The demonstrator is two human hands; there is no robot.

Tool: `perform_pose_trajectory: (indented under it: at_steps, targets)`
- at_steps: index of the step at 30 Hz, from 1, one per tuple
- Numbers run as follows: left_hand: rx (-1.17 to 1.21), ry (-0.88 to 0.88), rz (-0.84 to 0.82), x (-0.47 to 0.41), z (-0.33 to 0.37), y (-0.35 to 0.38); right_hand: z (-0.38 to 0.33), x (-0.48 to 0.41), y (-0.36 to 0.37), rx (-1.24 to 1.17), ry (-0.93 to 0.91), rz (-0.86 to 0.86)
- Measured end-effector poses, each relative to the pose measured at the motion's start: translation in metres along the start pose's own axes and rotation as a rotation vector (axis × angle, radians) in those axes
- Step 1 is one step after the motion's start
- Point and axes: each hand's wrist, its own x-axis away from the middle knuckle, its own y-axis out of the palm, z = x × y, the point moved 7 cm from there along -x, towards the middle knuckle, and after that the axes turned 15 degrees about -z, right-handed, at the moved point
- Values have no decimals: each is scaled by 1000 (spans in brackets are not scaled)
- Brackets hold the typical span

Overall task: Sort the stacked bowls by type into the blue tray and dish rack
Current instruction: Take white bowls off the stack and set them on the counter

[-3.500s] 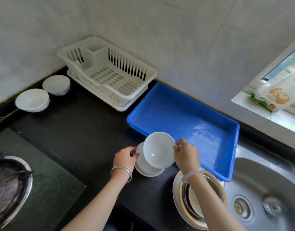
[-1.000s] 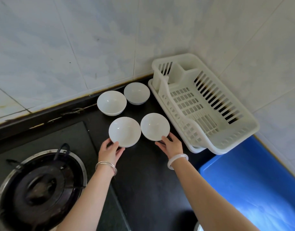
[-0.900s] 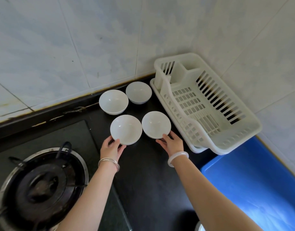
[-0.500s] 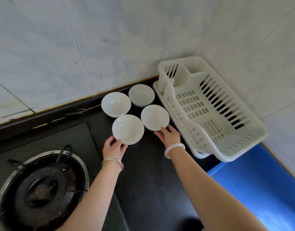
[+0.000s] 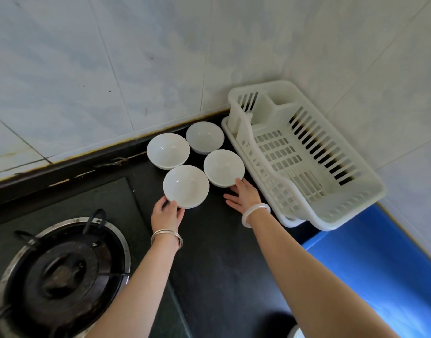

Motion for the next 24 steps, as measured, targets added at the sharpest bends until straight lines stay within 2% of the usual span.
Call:
perform_pose_trajectory:
  at_steps: [6, 10, 13, 16, 20, 24]
  targets:
    - [-304, 9, -106, 27, -15, -3, -10, 52, -16, 274, -64, 30]
    - [-634, -20, -315, 67, -34, 14, -9, 118, -39, 503, -131, 33]
    - [-874, 25, -483, 108, -50, 35, 3, 175, -71, 688, -150, 102]
    - [-1038, 52, -605, 149, -72, 54, 29, 226, -108, 816, -105, 217]
    - [-1176, 36, -768, 197, -114, 72, 80, 281, -156, 1000, 52, 384]
    - [-1285, 13, -850, 227, -151, 75, 123, 314, -183, 1072, 152, 459]
